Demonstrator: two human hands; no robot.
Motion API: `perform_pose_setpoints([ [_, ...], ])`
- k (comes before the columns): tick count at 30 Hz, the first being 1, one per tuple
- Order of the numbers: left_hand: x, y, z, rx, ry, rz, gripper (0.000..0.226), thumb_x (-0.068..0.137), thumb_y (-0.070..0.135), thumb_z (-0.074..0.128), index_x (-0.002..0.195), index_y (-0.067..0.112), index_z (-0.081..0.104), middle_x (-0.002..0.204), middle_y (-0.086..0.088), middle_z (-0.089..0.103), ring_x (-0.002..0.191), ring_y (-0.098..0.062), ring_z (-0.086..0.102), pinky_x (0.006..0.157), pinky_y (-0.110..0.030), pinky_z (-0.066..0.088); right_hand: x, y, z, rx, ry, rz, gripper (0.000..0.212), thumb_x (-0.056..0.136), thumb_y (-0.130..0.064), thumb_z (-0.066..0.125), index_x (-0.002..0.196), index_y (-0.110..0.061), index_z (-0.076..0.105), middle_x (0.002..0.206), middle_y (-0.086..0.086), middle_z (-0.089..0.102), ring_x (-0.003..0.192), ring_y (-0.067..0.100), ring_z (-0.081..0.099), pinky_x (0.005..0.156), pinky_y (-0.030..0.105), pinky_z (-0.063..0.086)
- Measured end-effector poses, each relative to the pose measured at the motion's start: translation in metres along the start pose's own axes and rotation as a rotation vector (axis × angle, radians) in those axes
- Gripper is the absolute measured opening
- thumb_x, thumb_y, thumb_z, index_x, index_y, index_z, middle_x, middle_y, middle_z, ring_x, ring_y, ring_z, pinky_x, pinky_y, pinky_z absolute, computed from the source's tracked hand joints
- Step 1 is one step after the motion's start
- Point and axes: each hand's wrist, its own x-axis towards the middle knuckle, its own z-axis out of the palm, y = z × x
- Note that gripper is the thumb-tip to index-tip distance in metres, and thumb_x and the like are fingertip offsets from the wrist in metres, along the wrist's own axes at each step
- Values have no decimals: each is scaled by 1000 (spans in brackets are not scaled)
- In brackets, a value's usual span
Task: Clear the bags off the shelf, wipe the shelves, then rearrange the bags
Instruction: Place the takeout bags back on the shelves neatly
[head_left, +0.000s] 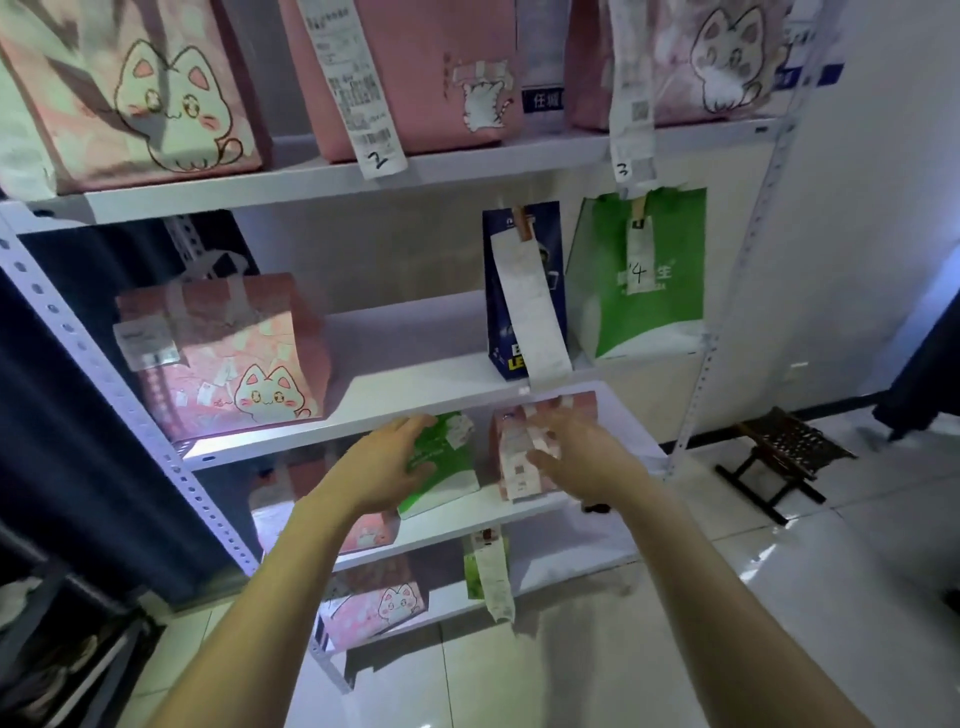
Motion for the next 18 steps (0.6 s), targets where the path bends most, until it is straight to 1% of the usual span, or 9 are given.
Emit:
perform_pose_setpoints([
  [2, 28, 18, 2, 1, 22, 0, 65, 100, 40, 70, 158, 30, 43, 154, -1, 57, 125, -23, 66, 104, -45, 57, 14, 24, -12, 21, 8, 1, 40, 103, -39, 63, 141, -29, 57, 140, -1, 63, 121, 22, 64, 104, 41, 53],
  [4, 58, 38, 5, -41, 66, -17, 60, 101, 41, 70, 156, 32, 46, 151, 2, 59, 125, -20, 65, 105, -43, 56, 30, 49, -24, 35, 26, -18, 36, 102, -37, 65, 136, -29, 60, 137, -2, 64, 116, 18, 64, 99, 36, 53],
  [6, 88, 57, 8, -138, 119, -49, 56, 102, 36, 70, 154, 34, 49, 151, 3, 59, 127, -17, 63, 107, -42, 55, 49, 72, -34, 42, 54, -33, 41, 102, -36, 65, 142, -27, 58, 144, -2, 59, 107, 12, 62, 96, 30, 50],
  [8, 117, 74, 11, -252, 177, -85, 55, 104, 33, 70, 155, 32, 51, 152, 1, 58, 130, -17, 61, 110, -44, 55, 71, 89, -42, 54, 76, -40, 51, 103, -34, 63, 151, -25, 50, 154, -1, 51, 103, 13, 64, 96, 34, 52],
  [10, 143, 85, 15, -331, 233, -126, 56, 104, 35, 70, 155, 28, 50, 153, 1, 58, 132, -19, 61, 110, -48, 55, 93, 99, -46, 80, 86, -53, 59, 103, -35, 64, 157, -25, 42, 161, -1, 43, 116, 21, 67, 101, 41, 54],
  [12, 165, 92, 21, -417, 284, -190, 57, 103, 36, 72, 154, 26, 48, 152, 1, 59, 132, -21, 61, 107, -46, 55, 116, 106, -47, 105, 105, -86, 68, 102, -35, 65, 161, -22, 33, 164, 3, 38, 131, 29, 60, 107, 45, 51],
  [13, 176, 93, 24, -458, 306, -228, 60, 103, 36, 73, 154, 24, 46, 151, 1, 60, 132, -22, 61, 105, -44, 55, 127, 108, -47, 114, 116, -99, 72, 102, -35, 65, 162, -20, 28, 166, 5, 35, 134, 32, 57, 109, 46, 49],
  [16, 198, 94, 33, -553, 341, -303, 76, 99, 38, 78, 162, 25, 36, 153, 0, 58, 134, -22, 61, 100, -37, 52, 156, 111, -44, 127, 133, -116, 85, 101, -36, 67, 166, -18, 16, 168, 8, 28, 133, 35, 57, 104, 44, 51],
  [18, 207, 96, 38, -588, 357, -297, 86, 97, 37, 81, 165, 32, 28, 156, 4, 57, 134, -20, 61, 104, -42, 56, 172, 110, -40, 158, 112, -116, 93, 100, -34, 69, 168, -20, 7, 169, 8, 22, 137, 36, 54, 104, 44, 52],
])
